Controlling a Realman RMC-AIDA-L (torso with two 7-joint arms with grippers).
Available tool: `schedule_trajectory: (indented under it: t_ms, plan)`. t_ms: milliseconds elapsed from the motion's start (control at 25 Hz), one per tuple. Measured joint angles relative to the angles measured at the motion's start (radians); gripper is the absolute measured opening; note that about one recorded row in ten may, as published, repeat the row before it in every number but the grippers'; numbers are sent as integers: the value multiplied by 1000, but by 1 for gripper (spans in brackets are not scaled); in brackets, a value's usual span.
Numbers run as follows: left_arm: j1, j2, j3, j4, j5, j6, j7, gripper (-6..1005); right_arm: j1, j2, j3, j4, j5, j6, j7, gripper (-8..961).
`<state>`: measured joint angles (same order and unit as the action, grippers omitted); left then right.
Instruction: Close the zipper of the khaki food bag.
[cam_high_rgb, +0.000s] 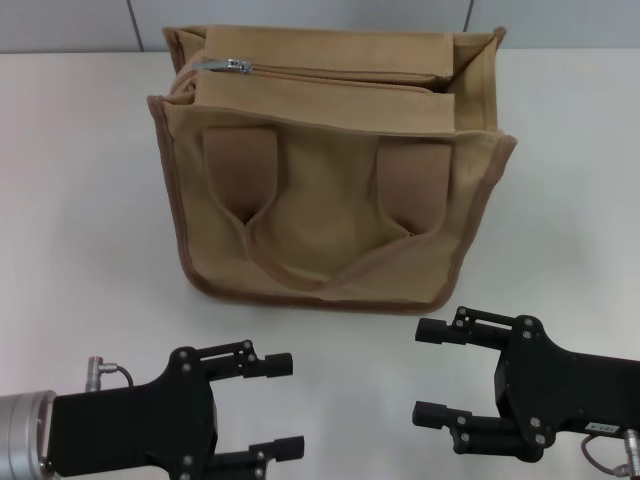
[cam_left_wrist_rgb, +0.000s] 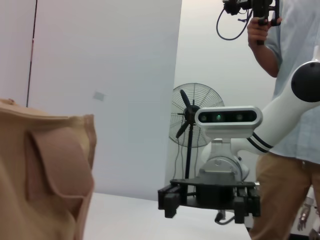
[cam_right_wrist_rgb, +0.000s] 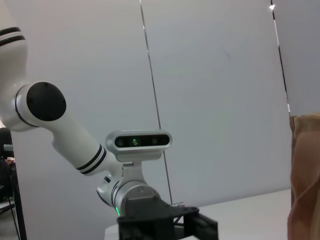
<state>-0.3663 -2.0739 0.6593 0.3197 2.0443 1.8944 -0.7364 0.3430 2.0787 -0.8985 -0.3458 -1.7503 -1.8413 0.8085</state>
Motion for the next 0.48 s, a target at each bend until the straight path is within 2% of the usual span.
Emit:
schedule_trajectory:
  t_ms: [80,120,160,200,280,320,360,480]
  plan:
    - [1,0,-45,-10,0,0,0,696,0,1,0,0,0,3,0,729]
    - [7,0,-112,-25,-1,0,0,696,1,1,0,0,0,6,0,729]
    - [7,0,-112,-25,-1,0,0,697,1,1,0,0,0,6,0,729]
    - [12,0,-162,-34,-2,0,0,697,1,1,0,2,0,8,0,729]
    - [29,1,-300,-64,-6,0,0,697,1,1,0,5,0,9,0,730]
    - [51,1,-448,-99,-22,0,4,697,1,1,0,7,0,9,0,730]
    - [51,1,-448,-99,-22,0,4,697,1,2,0,9,0,10,0,730]
    - [75,1,-615,-140,-36,-13,32,697,1,4,0,11,5,10,-1,730]
